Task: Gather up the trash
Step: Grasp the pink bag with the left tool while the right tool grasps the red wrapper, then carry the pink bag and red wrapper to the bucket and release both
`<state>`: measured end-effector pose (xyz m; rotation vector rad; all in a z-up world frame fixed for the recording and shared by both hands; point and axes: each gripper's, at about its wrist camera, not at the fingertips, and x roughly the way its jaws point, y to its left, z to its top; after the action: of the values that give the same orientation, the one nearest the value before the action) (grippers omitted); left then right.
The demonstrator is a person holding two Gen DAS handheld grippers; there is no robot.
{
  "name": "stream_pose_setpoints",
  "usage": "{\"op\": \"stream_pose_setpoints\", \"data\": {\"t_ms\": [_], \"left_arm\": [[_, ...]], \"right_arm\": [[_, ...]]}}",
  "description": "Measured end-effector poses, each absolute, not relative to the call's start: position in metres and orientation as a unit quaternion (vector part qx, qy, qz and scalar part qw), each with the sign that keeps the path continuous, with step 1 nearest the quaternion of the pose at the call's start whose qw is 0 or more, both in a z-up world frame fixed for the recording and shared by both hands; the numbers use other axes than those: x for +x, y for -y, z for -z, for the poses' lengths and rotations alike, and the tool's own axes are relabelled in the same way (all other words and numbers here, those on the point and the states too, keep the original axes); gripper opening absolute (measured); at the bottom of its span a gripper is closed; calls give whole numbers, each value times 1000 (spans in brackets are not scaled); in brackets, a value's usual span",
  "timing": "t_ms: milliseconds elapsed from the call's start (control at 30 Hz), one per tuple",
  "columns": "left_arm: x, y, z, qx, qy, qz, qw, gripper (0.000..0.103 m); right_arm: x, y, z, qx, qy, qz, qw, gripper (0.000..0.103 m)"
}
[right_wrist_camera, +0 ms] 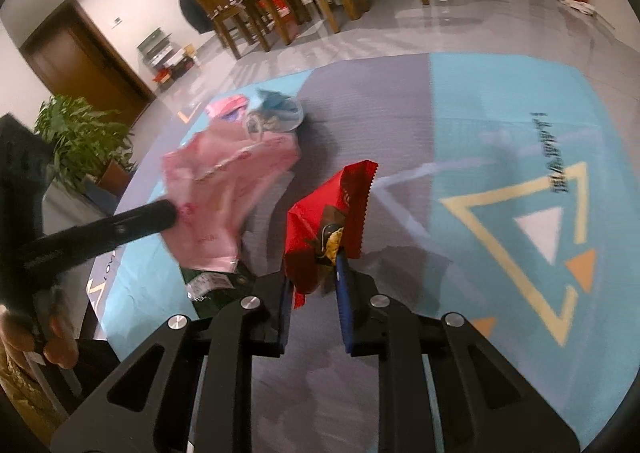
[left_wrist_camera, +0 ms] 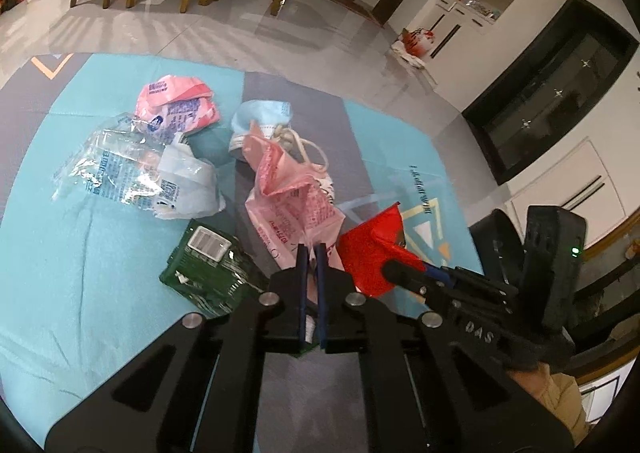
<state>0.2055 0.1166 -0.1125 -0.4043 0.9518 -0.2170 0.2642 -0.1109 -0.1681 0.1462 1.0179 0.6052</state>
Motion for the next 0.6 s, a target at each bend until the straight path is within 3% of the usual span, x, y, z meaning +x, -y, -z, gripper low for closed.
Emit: {"op": "stream_pose_setpoints", "data": {"t_ms": [600], "left_arm": [[149, -81, 78, -219, -416, 162, 868, 5]], "right_arm": [[231, 178, 127, 136, -414, -277, 856, 21]]}}
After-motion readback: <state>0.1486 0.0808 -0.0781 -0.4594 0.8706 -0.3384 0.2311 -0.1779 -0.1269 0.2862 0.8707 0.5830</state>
